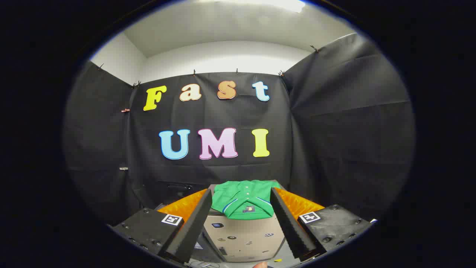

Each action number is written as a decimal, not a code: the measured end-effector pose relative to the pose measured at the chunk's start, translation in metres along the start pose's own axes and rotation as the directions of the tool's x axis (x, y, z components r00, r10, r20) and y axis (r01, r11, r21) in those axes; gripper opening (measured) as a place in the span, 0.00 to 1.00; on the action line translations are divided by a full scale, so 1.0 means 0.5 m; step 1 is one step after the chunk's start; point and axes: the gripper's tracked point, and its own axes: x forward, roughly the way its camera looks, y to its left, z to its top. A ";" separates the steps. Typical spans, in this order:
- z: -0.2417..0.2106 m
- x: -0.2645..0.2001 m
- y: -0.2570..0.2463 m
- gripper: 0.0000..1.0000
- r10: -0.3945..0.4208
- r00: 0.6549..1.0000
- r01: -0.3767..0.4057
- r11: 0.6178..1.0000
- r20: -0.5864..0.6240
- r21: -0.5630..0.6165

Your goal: Put the clothes into the washing machine and then close the washing machine lid.

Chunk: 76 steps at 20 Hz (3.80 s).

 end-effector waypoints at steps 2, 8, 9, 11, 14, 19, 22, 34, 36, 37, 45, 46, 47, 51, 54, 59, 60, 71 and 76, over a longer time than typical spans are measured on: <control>0.003 0.002 -0.009 0.98 -0.031 0.999 0.032 0.999 0.008 -0.029; -0.022 0.007 0.013 0.98 -0.023 1.000 0.022 0.998 -0.019 -0.052; -0.024 0.009 0.015 0.98 -0.020 1.000 0.019 0.998 -0.022 -0.056; -0.029 0.011 0.020 0.98 -0.020 0.999 0.018 0.998 -0.030 -0.064; -0.028 0.010 0.018 0.99 -0.021 0.999 0.019 0.998 -0.028 -0.066; -0.032 0.006 0.017 0.98 -0.020 0.999 0.018 0.998 -0.032 -0.062; -0.032 0.022 0.014 0.98 -0.019 0.999 0.017 0.998 -0.032 -0.066; -0.052 0.266 -0.023 0.99 -0.047 0.996 0.043 0.998 -0.080 -0.046; -0.065 0.318 -0.007 0.99 -0.031 0.993 0.025 0.998 -0.113 -0.050; -0.073 0.347 0.002 0.99 -0.016 0.991 0.009 0.998 -0.131 -0.055; -0.170 0.572 -0.004 0.98 0.002 0.937 -0.054 0.989 -0.349 -0.139; -0.193 0.597 -0.005 0.98 0.001 0.924 -0.056 0.990 -0.383 -0.132; -0.221 0.619 -0.012 0.98 -0.010 0.907 -0.049 0.991 -0.421 -0.128; -0.319 0.680 -0.044 0.99 -0.061 0.839 0.013 0.996 -0.541 -0.093; -0.360 0.708 -0.037 0.99 -0.053 0.803 0.034 0.998 -0.594 -0.044; -0.445 0.712 -0.026 0.99 -0.052 0.687 0.017 0.998 -0.725 -0.055; -0.436 0.732 -0.025 0.87 -0.039 0.718 0.009 0.999 -0.695 -0.047; -0.376 0.712 0.004 0.09 0.024 0.731 0.011 0.999 -0.682 0.046; -0.206 0.716 0.054 0.09 0.071 0.789 -0.005 0.994 -0.610 0.109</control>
